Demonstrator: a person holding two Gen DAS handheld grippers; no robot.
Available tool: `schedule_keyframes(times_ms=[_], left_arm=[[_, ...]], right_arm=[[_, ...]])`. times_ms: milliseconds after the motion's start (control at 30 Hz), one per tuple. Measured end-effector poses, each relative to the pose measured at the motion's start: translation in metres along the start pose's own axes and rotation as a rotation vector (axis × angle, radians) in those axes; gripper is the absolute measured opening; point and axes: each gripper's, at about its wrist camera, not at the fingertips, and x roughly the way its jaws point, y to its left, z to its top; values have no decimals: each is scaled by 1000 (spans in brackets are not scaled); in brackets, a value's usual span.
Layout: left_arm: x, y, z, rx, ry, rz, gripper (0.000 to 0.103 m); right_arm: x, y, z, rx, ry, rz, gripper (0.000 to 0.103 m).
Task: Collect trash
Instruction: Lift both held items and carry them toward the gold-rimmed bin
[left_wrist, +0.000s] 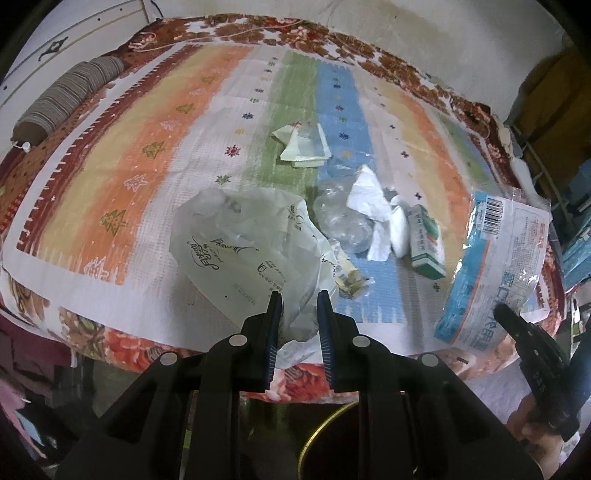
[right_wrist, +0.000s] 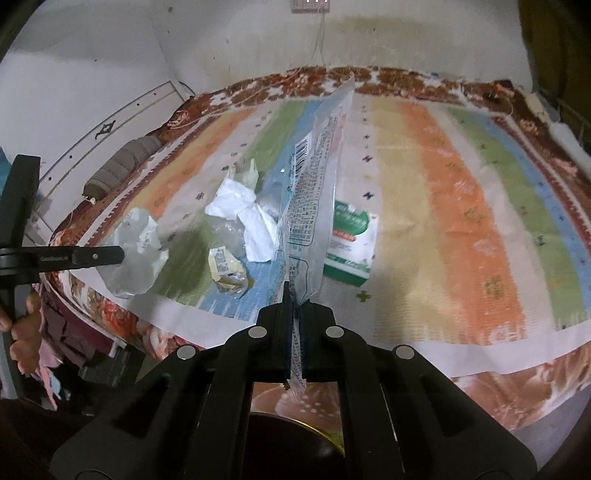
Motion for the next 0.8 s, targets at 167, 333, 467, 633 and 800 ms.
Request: schedule_keyframes(times_ms=[167,333,467,633,800], left_arm=[[-19,-10,-13,-16,-35,-49,19],[-40,-27,-32,-23,-73,-121,19],[-45,-34,-44,-8,-89,-137,19],[-52,-41,-61,1,-92,-188,19],[-62,-54,-79,26,-112,-234,19]], right_arm=[[-22,-1,-7,-18,-21,-9,2],[-47,7,-17,-47,-56,7,2],[-66,6,-25,-46,-82,16,2],[-80,3,-37,-54,-83,12,2],[-94,4,-51,-64,-83,34,2]])
